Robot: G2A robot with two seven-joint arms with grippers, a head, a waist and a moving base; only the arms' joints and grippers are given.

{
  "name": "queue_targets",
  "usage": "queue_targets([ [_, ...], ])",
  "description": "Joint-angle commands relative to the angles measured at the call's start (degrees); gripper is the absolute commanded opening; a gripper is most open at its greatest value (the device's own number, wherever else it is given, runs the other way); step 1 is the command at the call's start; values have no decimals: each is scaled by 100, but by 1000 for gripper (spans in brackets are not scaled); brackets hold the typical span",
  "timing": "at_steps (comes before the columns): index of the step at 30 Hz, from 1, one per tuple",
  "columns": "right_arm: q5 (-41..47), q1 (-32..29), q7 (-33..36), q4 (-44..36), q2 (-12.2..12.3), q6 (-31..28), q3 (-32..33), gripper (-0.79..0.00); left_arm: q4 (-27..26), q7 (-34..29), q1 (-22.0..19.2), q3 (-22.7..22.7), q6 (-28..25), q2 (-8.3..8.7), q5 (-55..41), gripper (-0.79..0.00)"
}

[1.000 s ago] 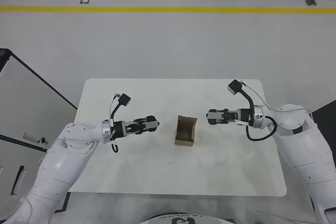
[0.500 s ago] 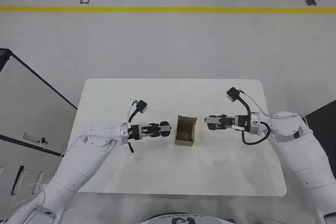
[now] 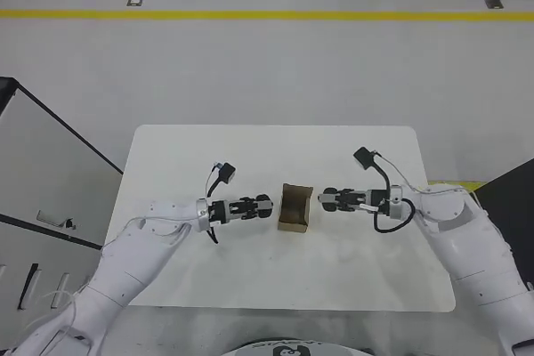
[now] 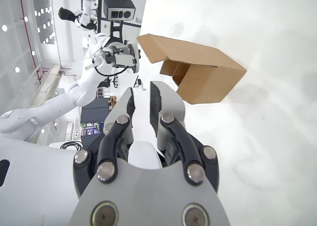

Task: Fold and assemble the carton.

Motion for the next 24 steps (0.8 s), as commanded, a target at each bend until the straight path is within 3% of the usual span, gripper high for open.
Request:
queue_targets([
  [1, -126, 38, -88, 96, -22, 95, -110, -785, 154, 85, -58, 86, -19, -46, -30, -785],
  [15, -875, 333, -661, 572, -157, 779, -624, -785, 913, 326, -352, 362, 22, -238, 189, -785],
  [24, -818, 731, -986, 1042, -366, 671, -1070, -785, 1280, 183, -529, 515, 30, -358, 147, -785],
])
